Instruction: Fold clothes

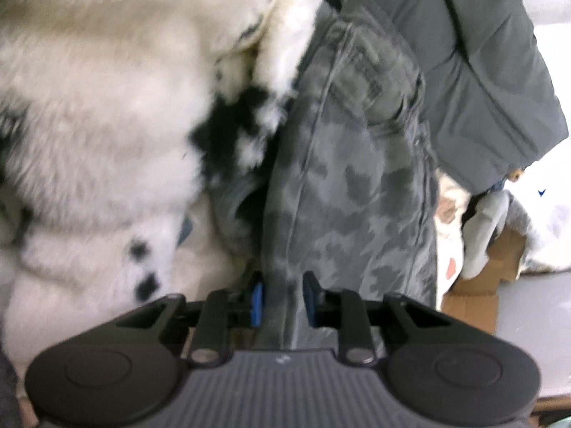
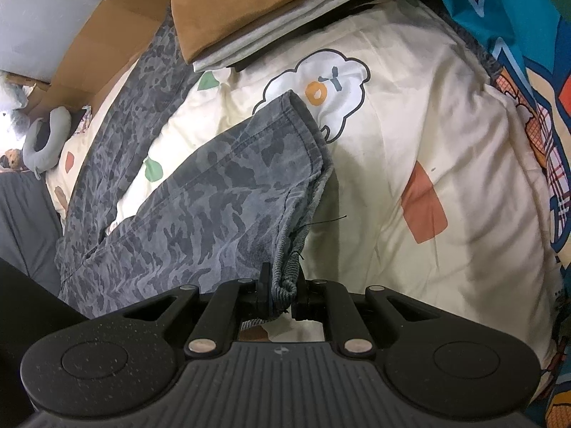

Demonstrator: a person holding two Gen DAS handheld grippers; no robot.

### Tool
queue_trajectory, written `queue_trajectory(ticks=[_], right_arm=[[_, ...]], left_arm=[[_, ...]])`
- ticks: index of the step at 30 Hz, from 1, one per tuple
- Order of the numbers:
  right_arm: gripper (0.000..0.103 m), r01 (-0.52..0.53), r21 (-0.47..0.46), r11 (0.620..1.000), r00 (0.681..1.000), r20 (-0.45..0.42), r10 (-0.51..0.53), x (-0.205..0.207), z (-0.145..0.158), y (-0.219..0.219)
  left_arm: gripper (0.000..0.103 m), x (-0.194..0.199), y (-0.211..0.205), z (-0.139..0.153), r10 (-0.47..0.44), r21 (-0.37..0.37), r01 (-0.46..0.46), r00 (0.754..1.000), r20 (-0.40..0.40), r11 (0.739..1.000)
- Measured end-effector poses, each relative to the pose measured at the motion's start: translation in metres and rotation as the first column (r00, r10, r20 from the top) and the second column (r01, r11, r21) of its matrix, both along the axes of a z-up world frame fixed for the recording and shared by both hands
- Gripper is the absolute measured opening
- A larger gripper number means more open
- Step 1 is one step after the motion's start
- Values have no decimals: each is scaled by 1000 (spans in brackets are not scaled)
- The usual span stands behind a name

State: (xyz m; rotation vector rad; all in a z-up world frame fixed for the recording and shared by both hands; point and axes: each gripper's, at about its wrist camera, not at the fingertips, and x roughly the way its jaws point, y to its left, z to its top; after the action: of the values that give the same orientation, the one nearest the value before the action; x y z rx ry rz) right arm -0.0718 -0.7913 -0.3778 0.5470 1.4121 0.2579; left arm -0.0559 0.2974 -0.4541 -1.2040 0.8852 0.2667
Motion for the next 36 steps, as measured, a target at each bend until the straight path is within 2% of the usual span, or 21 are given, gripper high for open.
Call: queue_trajectory(ticks=[2,4,13,18,26,36], right_arm=[[7,0,-1,1000,1000,5,0,1,1,1],[7,6,4,1000,1000,11,-7,3,3,0],[7,28,30,999,997,70,-30,22,22,0],[7,28,72,997,990,138,-38,38,46,2],[8,16,110,994,968,247,-43,71,93,13],[8,-14,122,992,949,314,-25,128,132,35]], left_arm=[[15,4,5,3,12,-9,-12,1000,19,1000],[5,8,9,9,0,-2,0,1000,31,1000],[3,30,2,56,-79,35,77,995,65,996],[3,48,-9,90,-131,68,125,987,97,990],[3,89,-32,142,-234,109,219,960,153,970],[3,130,-58,184,-288,143,268,946,150,953]])
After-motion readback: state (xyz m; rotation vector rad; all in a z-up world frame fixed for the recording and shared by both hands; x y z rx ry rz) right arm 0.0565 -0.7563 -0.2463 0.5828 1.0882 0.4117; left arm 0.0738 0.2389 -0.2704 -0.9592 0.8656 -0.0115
